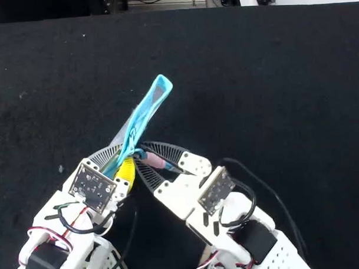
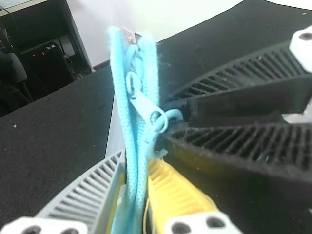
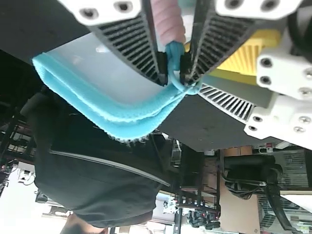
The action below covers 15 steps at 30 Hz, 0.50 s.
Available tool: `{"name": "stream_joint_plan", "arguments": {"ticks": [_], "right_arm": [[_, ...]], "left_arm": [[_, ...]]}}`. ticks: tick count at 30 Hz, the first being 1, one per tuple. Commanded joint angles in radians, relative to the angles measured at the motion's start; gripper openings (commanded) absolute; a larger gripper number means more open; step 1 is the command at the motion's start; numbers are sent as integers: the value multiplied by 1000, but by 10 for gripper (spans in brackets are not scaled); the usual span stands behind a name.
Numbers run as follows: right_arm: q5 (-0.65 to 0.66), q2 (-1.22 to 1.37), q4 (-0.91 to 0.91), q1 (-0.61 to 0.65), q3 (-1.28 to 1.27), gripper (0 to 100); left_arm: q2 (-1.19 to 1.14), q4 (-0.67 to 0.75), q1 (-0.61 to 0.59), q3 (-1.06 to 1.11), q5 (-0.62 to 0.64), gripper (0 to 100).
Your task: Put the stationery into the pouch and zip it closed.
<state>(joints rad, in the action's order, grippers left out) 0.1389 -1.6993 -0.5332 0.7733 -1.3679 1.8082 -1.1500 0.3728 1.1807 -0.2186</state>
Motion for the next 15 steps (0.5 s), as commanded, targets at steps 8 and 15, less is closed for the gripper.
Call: {"name": "stream_joint_plan", "arguments": {"ticks": [8, 15], "right_arm": [[-8, 1, 21, -137, 48, 10], [-9, 1, 18, -147, 62, 10]], "left_arm": [[-17, -12, 4, 59, 14, 30], [-17, -12, 4, 59, 14, 30]]}}
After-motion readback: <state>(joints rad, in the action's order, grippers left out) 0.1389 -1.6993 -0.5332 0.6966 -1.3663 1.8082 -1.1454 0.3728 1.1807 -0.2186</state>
